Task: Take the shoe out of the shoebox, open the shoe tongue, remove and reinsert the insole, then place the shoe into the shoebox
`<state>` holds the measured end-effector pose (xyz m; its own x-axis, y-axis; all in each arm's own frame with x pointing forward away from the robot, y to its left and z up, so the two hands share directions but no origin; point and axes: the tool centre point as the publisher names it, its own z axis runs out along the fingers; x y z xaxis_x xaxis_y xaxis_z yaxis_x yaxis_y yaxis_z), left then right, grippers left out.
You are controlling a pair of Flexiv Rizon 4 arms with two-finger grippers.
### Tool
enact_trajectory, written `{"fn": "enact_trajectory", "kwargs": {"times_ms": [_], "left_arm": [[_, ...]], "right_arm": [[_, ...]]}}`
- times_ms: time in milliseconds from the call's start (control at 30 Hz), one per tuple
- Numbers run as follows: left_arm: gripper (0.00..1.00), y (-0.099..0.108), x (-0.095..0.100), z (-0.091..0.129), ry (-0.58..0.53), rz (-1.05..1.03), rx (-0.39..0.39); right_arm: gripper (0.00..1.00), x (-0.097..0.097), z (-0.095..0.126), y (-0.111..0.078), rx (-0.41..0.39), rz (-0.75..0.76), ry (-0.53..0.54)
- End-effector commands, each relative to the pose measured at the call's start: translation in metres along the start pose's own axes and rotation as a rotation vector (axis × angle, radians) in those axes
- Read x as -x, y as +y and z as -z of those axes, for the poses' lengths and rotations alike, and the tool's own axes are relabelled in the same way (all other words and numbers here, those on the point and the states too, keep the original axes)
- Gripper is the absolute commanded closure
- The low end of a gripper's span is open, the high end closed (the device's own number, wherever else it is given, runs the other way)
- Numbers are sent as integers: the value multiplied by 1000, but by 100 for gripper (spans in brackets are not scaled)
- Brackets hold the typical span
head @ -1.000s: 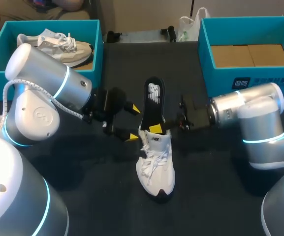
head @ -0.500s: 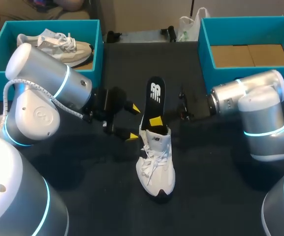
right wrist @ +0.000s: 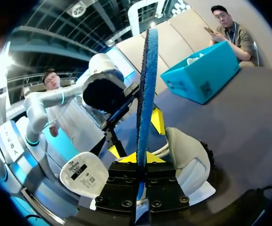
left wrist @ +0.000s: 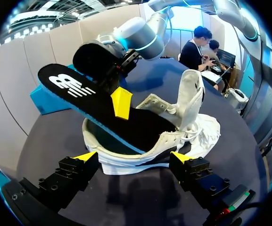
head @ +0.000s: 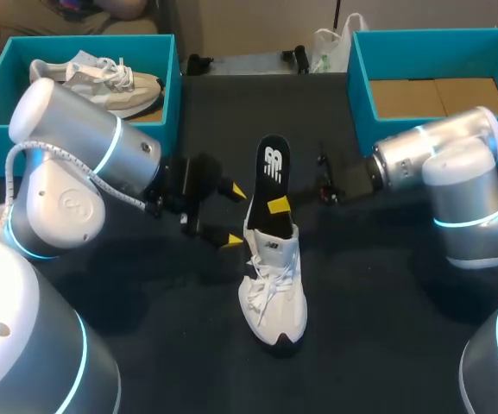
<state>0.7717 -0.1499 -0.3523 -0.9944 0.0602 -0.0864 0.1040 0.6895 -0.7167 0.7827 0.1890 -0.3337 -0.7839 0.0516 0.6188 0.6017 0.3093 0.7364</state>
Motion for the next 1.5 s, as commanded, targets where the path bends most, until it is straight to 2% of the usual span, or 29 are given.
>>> {"fn": "enact_trajectory", "kwargs": {"times_ms": [33, 500, 667, 767, 833, 1000, 1233, 1367, 1500], "left_arm": [[0, 0, -1, -1, -3, 2, 3], [0, 1, 0, -1, 0, 2, 7], [0, 1, 0, -1, 4, 3, 6], [0, 1, 0, -1, 4, 5, 4], [0, 1, 0, -1, 3, 6, 3], [0, 2, 1, -1, 1, 6, 0], [0, 2, -1, 0, -2, 6, 0], [0, 3, -2, 1, -3, 6, 2], [0, 4, -4, 1, -2, 7, 3]], "right_arm": [[100, -1, -5, -5, -16, -14, 1], [100, -15, -17, -33, -39, -106, 21], [100, -14, -18, -36, -59, -131, 22], [100, -13, -17, -30, -62, -121, 16], [85, -13, -15, -25, -68, -108, 11], [76, -11, -13, -12, -86, -80, 5], [81, -1, -13, -5, -101, -61, 14], [99, 5, -14, -5, -122, -69, 34], [100, 5, -16, -9, -143, -90, 49]]}}
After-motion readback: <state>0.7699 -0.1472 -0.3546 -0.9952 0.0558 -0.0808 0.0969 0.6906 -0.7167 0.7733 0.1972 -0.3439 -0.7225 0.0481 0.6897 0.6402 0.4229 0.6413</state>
